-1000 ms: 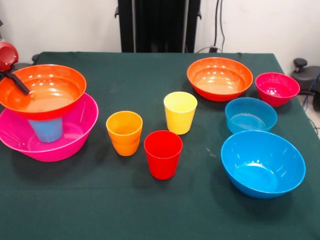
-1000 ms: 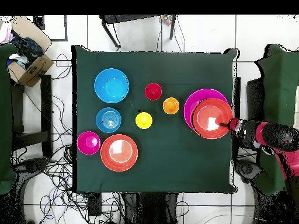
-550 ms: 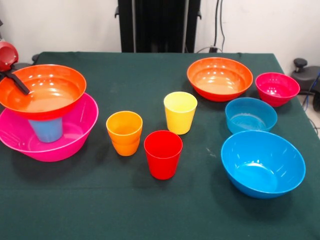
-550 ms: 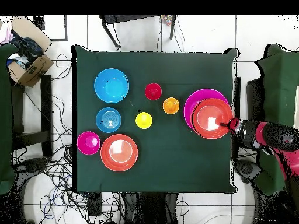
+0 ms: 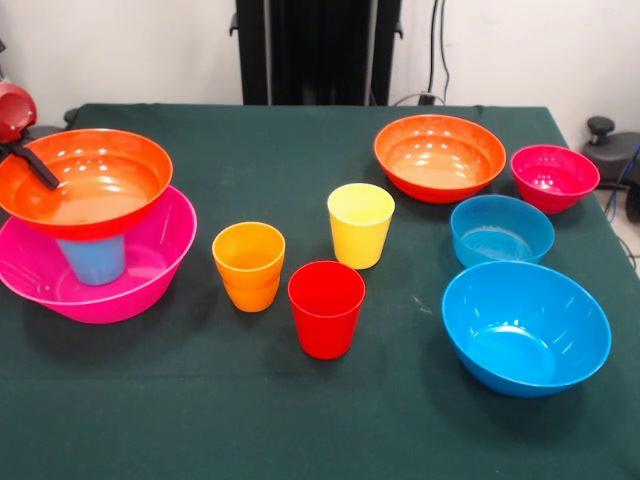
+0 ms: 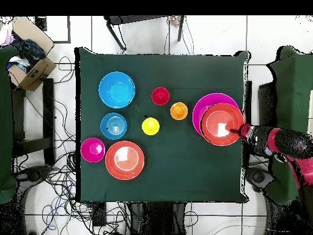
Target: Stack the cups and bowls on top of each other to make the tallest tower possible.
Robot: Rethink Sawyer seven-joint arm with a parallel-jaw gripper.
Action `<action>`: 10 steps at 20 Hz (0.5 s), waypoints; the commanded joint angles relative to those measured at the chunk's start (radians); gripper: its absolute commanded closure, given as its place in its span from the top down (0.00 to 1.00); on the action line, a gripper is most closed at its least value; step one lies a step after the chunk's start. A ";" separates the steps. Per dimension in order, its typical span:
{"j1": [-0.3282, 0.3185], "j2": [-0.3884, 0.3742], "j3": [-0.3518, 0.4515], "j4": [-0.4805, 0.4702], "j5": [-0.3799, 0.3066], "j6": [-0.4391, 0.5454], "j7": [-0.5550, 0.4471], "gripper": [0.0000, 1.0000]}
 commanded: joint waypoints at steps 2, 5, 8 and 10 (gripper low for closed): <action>0.021 -0.006 0.013 0.018 -0.104 -0.020 -0.156 0.00; 0.017 0.004 0.019 0.018 -0.098 -0.024 -0.157 0.00; 0.018 0.007 0.022 0.011 -0.095 -0.011 -0.165 0.00; 0.013 0.009 0.030 0.014 -0.087 -0.013 -0.165 0.00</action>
